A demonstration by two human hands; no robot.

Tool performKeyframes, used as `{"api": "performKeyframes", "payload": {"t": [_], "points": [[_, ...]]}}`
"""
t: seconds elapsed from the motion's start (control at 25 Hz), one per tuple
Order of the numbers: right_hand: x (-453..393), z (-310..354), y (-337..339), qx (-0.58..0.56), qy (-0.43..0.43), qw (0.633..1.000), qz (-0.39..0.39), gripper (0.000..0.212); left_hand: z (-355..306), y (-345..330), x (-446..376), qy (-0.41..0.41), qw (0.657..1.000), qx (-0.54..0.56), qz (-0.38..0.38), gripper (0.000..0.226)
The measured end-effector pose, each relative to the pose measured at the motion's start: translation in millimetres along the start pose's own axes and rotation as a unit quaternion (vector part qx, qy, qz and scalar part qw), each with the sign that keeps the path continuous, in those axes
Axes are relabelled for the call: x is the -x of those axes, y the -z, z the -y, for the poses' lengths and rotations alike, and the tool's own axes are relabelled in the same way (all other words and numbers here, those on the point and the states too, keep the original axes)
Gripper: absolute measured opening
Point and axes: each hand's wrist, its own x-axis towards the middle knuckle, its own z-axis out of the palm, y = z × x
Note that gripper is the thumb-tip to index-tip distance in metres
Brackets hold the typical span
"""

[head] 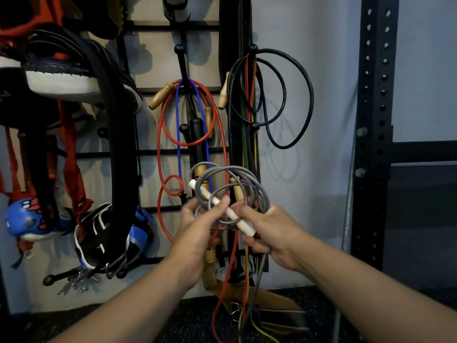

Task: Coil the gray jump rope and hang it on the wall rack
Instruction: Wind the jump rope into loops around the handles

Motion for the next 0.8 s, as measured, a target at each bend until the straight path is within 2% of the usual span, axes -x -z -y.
{"api": "performKeyframes", "payload": {"t": [0.08,0.12,0.2,0.24,0.28,0.32,0.36,0.44,0.52,0.64,0.72,0.8], "points": [[-1.9,12.2,11.3,0.077,-0.015,0.997,0.016,0.024,-10.8,11.3,0.6,-0.112,0.989,-0.085,-0.052,0.110],[-2.5,18.4,15.1,0.117,-0.020,0.993,0.030,0.019,-19.5,16.2,0.8,-0.189,0.970,-0.148,-0.045,0.113],[-3.6,29.9,18.9,0.189,-0.021,0.980,0.061,0.009,-44.9,18.3,-6.1,-0.315,0.896,-0.313,0.023,0.108],[-3.6,35.5,18.9,0.214,-0.016,0.974,0.077,0.008,-61.7,15.0,-12.2,-0.328,0.847,-0.409,0.086,0.105],[-4.2,40.7,18.4,0.241,-0.009,0.966,0.093,0.007,-78.6,10.1,-19.6,-0.300,0.799,-0.497,0.156,0.103],[-4.8,46.3,17.9,0.281,0.004,0.954,0.104,0.009,-95.5,3.2,-26.2,-0.245,0.760,-0.560,0.220,0.101],[-5.6,52.1,17.8,0.331,0.022,0.936,0.117,0.012,-111.1,-4.3,-32.1,-0.180,0.735,-0.595,0.269,0.096],[-6.3,62.9,18.3,0.409,0.058,0.900,0.139,0.011,-132.7,-16.8,-41.5,-0.054,0.738,-0.591,0.323,0.083],[-7.1,72.5,20.1,0.442,0.099,0.881,0.137,0.013,-136.8,-23.5,-46.5,0.015,0.743,-0.564,0.359,0.059],[-6.4,80.0,25.9,0.446,0.129,0.878,0.114,0.028,-120.9,-20.4,-49.1,0.031,0.738,-0.556,0.381,0.029],[-6.5,81.2,31.6,0.435,0.135,0.883,0.116,0.042,-103.0,-15.0,-50.3,0.014,0.771,-0.531,0.352,0.029],[-5.5,80.7,35.2,0.433,0.146,0.881,0.122,0.043,-88.3,-10.6,-48.5,-0.022,0.815,-0.490,0.308,0.040]]}}
